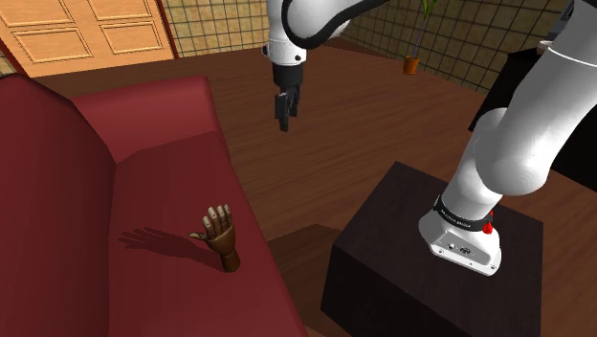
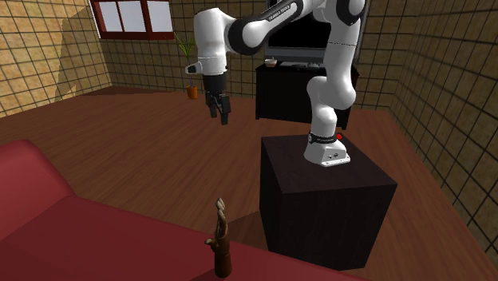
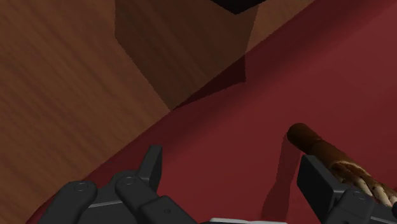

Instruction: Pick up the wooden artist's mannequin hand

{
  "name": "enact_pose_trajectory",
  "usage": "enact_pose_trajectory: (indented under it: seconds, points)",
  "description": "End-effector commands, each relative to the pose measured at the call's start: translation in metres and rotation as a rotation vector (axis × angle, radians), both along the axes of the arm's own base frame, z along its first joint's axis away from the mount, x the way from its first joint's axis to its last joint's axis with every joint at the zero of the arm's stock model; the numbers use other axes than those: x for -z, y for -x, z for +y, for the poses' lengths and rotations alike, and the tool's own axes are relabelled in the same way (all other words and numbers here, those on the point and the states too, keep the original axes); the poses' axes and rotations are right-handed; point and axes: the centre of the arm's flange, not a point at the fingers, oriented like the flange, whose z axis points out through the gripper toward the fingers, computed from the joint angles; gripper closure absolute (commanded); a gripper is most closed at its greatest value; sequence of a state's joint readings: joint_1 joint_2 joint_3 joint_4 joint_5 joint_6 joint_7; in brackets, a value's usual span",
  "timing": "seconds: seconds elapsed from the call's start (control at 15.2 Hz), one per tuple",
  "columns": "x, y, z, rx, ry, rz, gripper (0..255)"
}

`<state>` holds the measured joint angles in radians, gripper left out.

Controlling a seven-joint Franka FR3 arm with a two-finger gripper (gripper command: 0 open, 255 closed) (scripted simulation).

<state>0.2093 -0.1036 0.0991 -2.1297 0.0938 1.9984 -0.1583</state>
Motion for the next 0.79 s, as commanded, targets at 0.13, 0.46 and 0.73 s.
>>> enact_pose_trajectory:
  seconds: [0.13,0.46,0.73]
  points:
    - [0.022,-0.023,0.045,-0.112,0.001,-0.002,0]
    - [0.048,-0.045,0.103,-0.249,0.002,-0.004,0]
    - [0.069,-0.057,0.151,-0.359,0.003,-0.005,0]
